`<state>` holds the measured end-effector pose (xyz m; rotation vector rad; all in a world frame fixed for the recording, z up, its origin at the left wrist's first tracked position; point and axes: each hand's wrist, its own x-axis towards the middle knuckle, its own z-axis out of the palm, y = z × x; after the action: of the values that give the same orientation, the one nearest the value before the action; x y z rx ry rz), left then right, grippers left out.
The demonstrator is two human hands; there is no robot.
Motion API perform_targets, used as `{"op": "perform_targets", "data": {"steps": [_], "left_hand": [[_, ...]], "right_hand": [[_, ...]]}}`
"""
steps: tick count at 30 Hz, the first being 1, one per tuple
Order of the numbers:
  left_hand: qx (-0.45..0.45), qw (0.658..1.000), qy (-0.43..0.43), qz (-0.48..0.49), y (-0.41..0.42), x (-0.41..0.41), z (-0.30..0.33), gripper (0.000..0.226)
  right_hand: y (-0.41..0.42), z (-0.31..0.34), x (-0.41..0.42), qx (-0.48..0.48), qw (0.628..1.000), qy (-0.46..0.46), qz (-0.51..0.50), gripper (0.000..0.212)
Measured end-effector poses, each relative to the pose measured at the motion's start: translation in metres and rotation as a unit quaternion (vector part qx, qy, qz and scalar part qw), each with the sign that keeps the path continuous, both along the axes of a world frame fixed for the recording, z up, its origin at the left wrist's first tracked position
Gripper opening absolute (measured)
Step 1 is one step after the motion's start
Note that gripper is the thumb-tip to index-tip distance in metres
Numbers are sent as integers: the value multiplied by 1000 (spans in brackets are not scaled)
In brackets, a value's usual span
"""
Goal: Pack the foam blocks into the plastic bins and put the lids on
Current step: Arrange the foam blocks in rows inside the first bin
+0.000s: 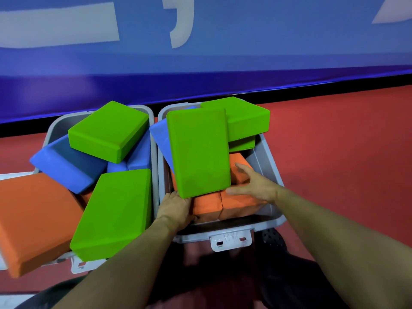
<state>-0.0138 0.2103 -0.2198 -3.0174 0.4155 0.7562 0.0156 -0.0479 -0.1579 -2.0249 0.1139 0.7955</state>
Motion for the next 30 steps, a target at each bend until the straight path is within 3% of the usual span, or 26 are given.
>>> {"op": "perform_targets", "data": {"steps": [2,6,10,13,17,20,23,25,30], "left_hand": [[-7,1000,9,1,0,0,1,83],[-7,1000,23,-4,-1,-6,10,88],[-83,996,19,18,1,-12,26,101],[-143,989,18,42,7,-15,39,96],[-273,959,-9,79,20,-16,46,91],[-383,911,-1,153,22,-15,55,90],[-496,819,39,285,21,-6,55,89],[-523,766,48,370,23,5,48,103],[-555,700,57,445,23,25,44,103]], "right_hand": [[5,4,3,60,997,-1,-51,115],[33,31,4,145,981,7,-131,74],[56,47,-4,161,970,38,-177,32],[68,55,-10,161,967,55,-192,35],[90,73,-11,192,952,44,-234,56],[102,86,-10,219,934,35,-281,55],[103,100,-10,252,916,39,-311,32],[98,105,-5,253,911,27,-323,29],[89,111,9,242,906,20,-347,42]]}}
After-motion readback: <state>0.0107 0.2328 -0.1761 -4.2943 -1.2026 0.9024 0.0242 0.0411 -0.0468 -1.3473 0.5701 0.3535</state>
